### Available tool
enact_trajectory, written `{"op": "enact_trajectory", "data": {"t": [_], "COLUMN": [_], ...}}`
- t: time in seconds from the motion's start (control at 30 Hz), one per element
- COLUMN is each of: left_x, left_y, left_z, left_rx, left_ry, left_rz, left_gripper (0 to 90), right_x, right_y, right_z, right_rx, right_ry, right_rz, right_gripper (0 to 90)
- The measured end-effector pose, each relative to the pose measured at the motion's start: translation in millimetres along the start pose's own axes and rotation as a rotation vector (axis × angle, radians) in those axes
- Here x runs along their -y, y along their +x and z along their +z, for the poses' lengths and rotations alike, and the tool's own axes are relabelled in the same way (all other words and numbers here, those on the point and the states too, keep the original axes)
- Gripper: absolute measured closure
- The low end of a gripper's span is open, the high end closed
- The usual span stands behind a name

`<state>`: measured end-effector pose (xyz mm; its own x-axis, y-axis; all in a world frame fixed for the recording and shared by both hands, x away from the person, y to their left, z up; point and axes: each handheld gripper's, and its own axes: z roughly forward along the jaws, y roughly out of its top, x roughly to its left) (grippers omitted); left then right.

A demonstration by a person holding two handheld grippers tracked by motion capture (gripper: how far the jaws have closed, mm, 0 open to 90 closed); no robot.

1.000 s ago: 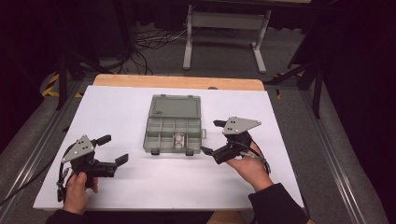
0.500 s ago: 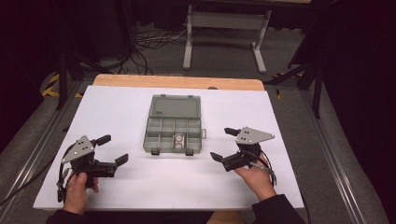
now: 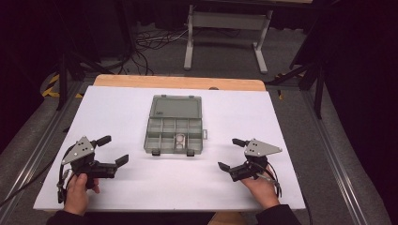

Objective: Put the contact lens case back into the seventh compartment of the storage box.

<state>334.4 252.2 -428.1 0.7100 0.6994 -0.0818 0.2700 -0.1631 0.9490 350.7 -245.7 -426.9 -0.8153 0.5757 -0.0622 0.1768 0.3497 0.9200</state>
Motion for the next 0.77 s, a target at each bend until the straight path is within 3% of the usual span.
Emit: {"op": "enact_trajectory", "data": {"t": [0.13,0.23,0.77], "left_x": [0.3,0.4,1.4], "left_y": [0.7,0.7,1.3], "left_z": [0.1,0.1,0.2], "left_rx": [-0.003,-0.003,-0.004], "left_ry": [0.002,0.004,0.001], "left_rz": [-0.008,-0.006,-0.004], "left_gripper": [2.4,2.4,2.4], "right_x": [9.9,16.4,15.2], "right_y": [-0.1,-0.2,0.0], "right_z": [-1.1,2.5,2.3], "right_rx": [0.014,0.014,0.01], "right_ry": [-0.01,0.011,-0.003], "right_rz": [0.014,0.017,0.007], "right_gripper": [0.8,0.8,0.8]}}
